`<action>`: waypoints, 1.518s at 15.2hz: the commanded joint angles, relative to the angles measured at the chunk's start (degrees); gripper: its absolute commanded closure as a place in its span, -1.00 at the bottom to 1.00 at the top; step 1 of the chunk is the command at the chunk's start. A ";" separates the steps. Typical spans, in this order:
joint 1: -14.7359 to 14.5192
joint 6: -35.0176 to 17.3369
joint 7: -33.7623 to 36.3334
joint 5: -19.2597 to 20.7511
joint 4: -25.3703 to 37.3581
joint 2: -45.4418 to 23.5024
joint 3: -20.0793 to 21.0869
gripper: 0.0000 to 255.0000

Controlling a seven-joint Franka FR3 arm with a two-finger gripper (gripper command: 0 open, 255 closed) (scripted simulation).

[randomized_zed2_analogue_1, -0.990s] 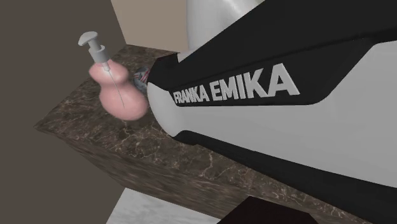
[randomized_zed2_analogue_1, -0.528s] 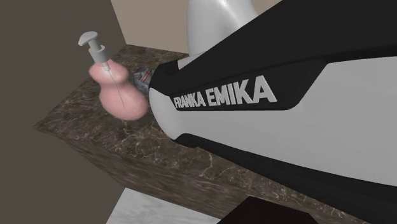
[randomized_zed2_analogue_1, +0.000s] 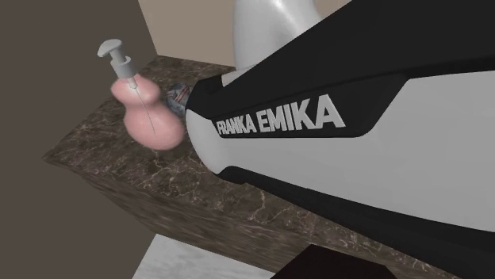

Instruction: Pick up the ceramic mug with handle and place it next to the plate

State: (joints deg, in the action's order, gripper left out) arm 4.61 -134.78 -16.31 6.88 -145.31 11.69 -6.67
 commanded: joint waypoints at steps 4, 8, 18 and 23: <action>0.00 -0.01 0.00 0.00 0.01 0.00 0.00 1.00; -0.04 3.48 -0.17 -0.09 1.40 2.10 0.12 1.00; -0.14 11.98 -0.59 -0.38 5.76 6.26 0.44 1.00; -0.20 16.11 -0.81 -0.53 8.38 7.77 0.60 1.00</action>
State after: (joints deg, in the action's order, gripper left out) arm 4.43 -119.62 -17.09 6.39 -137.54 19.13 -6.12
